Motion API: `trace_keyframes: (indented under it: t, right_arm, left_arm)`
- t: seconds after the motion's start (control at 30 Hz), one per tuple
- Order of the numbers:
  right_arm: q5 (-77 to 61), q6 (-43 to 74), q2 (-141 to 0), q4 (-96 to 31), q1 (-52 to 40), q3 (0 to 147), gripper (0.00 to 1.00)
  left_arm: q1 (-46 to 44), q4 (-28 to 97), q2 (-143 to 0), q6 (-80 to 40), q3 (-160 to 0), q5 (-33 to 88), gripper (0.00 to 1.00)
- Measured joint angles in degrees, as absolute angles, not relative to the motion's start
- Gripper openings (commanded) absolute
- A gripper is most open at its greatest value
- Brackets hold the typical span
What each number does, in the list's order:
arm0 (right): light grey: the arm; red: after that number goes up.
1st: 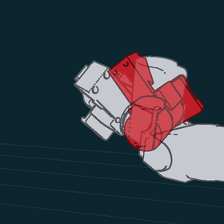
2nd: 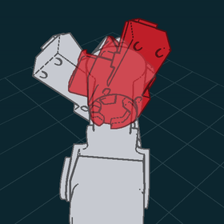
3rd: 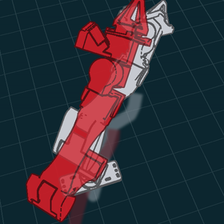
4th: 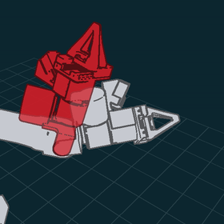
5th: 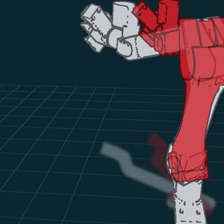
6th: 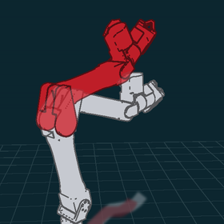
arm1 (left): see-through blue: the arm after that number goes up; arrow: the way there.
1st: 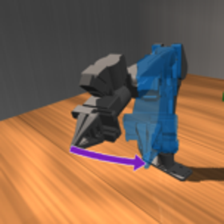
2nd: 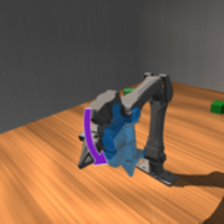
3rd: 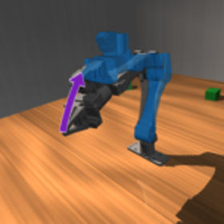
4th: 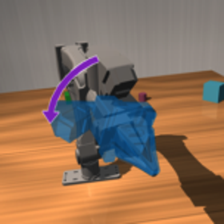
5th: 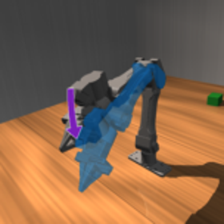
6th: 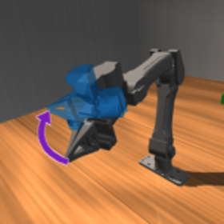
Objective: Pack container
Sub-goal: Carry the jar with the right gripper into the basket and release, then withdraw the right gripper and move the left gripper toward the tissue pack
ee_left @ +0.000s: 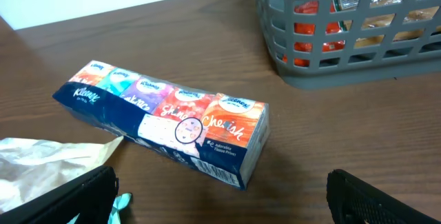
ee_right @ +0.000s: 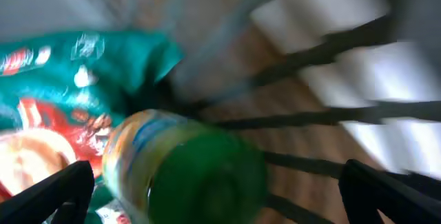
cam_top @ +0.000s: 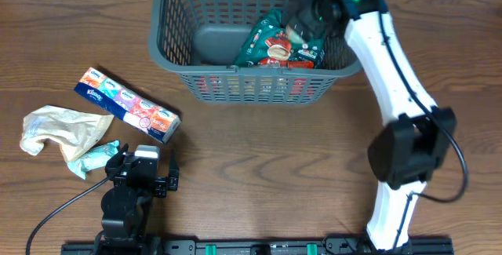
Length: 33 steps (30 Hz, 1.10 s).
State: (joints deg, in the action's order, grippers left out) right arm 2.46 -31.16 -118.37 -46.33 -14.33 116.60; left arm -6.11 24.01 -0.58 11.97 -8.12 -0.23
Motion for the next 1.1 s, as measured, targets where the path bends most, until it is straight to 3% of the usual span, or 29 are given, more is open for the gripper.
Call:
trace_keyframes:
  t: [0.3, 0.6, 0.9, 1.1]
  right_arm:
    - [9.4, -25.3, -109.9, -46.0, -10.8, 116.6, 0.99]
    - [7.4, -21.5, -101.8, -45.7, -9.4, 116.6, 0.99]
    - [7.5, 0.1, -91.8, -56.1, 7.8, 117.4, 0.99]
    - [6.9, 5.7, -94.3, -67.9, 15.0, 117.4, 0.99]
  left_arm:
    - [-6.1, 24.0, -0.6, 12.0, -8.1, -0.2, 0.98]
    - [-6.1, 24.0, -0.6, 12.0, -8.1, -0.2, 0.98]
    - [-6.1, 22.7, -1.5, 3.6, -9.4, -1.1, 0.99]
    - [-6.1, 28.3, -13.8, -2.4, -26.3, -3.3, 0.98]
